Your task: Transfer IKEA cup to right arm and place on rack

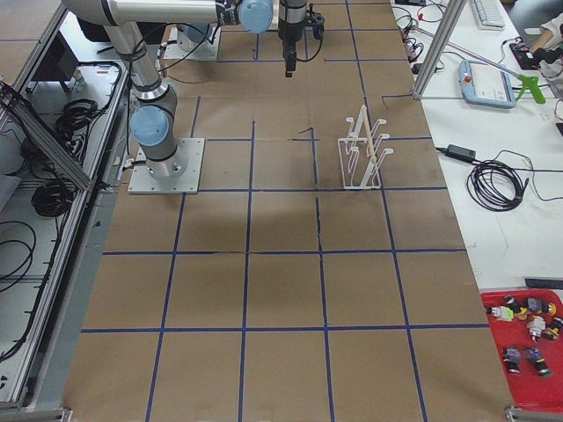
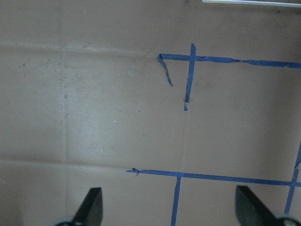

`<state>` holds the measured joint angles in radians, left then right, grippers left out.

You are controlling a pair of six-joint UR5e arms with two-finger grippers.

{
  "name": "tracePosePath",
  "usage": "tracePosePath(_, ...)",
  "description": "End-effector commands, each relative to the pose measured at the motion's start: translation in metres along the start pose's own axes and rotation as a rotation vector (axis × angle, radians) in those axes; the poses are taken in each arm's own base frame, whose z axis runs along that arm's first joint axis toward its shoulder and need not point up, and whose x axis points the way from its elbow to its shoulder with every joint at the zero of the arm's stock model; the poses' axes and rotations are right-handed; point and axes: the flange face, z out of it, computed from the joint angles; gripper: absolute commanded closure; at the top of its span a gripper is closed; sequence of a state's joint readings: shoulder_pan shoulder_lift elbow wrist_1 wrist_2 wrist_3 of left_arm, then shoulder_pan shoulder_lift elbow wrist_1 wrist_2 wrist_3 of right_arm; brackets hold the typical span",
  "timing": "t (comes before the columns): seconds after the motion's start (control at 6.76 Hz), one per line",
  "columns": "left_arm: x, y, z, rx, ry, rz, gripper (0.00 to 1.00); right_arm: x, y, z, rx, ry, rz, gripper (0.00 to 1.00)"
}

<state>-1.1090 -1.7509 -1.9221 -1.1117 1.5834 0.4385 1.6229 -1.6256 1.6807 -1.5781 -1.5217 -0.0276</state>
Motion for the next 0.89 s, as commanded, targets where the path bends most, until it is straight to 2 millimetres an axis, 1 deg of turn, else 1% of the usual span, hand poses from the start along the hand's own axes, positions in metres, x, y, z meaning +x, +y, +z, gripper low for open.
tracePosePath(0.0,0.003,-0.007,0.023,-0.030,0.010,0.016,0.01,0.000,-0.002,0.002,-0.006,0.000,0.002,0.00)
tracePosePath(0.15,0.001,-0.006,0.028,-0.050,0.001,0.017,0.01,0.000,-0.002,0.002,-0.006,0.000,0.002,0.00)
tracePosePath(0.3,-0.005,-0.005,0.031,-0.080,-0.054,0.015,0.04,0.000,-0.002,0.002,-0.006,0.000,0.000,0.00)
tracePosePath(0.44,-0.006,-0.005,0.035,-0.089,-0.054,0.013,0.09,0.000,-0.002,0.003,-0.007,0.000,0.000,0.00)
tracePosePath(0.59,-0.006,-0.006,0.037,-0.091,-0.051,0.010,0.19,0.000,-0.002,0.003,-0.007,0.000,0.000,0.00)
tracePosePath(0.74,-0.006,-0.007,0.037,-0.089,-0.051,0.011,0.37,0.000,-0.003,0.004,-0.009,0.000,0.000,0.00)
